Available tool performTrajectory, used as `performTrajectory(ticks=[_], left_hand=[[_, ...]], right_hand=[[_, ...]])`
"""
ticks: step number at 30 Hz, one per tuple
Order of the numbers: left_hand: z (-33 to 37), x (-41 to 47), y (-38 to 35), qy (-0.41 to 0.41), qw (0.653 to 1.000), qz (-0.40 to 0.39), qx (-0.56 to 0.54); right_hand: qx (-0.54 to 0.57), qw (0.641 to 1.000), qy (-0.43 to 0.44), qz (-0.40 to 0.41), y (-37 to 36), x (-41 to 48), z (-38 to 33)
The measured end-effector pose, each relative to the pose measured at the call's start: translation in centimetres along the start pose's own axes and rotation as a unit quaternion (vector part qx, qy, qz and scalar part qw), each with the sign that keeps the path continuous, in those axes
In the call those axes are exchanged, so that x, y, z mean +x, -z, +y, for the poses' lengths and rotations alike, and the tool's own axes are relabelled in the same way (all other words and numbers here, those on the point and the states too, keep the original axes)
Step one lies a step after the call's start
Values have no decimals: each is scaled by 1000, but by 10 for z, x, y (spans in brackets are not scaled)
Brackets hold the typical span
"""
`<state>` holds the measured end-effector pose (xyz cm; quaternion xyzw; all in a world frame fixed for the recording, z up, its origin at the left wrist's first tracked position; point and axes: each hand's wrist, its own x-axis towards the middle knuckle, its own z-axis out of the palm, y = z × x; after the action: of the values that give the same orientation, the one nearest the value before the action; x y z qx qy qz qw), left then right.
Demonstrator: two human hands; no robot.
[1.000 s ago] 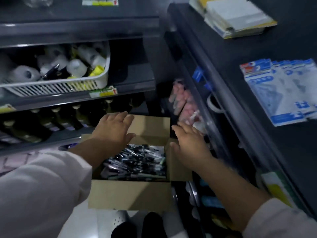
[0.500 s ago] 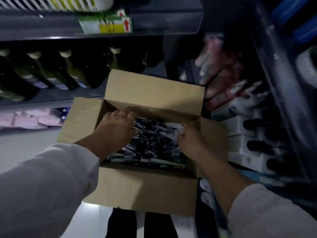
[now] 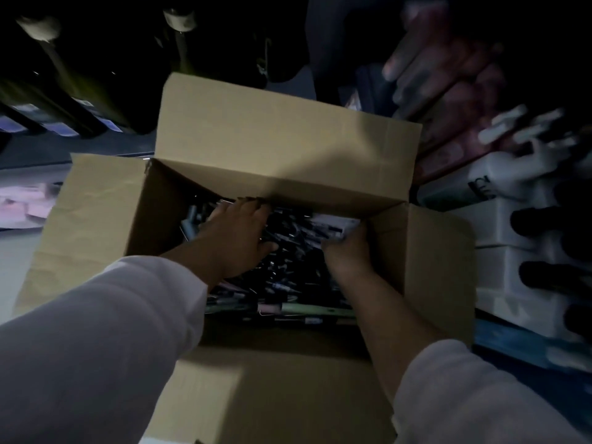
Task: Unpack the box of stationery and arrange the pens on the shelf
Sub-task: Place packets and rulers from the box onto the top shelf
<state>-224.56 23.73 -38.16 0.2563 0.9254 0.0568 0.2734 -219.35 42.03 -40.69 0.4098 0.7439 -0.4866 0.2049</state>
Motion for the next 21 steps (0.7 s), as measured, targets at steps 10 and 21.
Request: performTrajectory(ticks=[10, 21], left_hand=[[-11, 2, -12, 28, 999, -17, -4], [-18, 2, -17, 45, 999, -12, -4]], right_hand=[[-23, 998, -51, -30, 8, 21, -16], [-60, 998, -28, -6, -12, 20, -14]])
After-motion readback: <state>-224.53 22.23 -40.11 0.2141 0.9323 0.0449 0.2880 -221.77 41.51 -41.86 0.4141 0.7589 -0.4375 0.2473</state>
